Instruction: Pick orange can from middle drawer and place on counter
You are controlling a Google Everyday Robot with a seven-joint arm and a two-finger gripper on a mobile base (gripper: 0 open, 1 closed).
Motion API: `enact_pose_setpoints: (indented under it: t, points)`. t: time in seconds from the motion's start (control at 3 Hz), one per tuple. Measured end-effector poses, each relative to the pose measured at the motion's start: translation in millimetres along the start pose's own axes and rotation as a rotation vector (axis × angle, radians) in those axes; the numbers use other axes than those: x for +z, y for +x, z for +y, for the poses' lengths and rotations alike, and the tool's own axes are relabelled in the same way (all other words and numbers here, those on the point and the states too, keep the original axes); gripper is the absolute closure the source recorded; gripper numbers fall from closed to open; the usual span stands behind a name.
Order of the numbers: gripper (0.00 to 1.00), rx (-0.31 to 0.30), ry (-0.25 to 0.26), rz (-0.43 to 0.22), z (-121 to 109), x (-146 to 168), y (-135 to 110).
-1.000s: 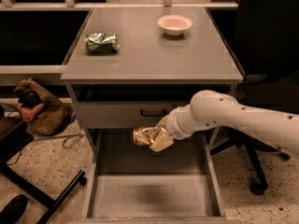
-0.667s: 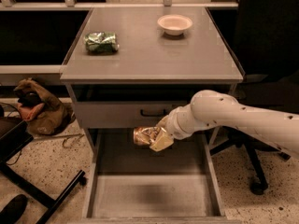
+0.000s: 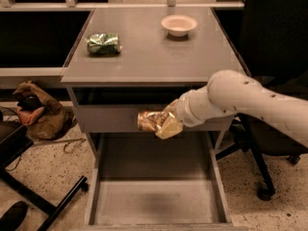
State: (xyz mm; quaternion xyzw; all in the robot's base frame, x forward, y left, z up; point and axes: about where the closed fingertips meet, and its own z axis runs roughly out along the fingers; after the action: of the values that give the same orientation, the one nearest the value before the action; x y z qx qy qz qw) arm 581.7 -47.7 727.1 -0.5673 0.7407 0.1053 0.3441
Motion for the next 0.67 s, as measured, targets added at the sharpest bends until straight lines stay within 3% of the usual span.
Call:
enact_pose_setpoints:
  t: [0.67]
  points:
    - [1.00, -0.037, 0.155, -0.076, -61, -103, -90]
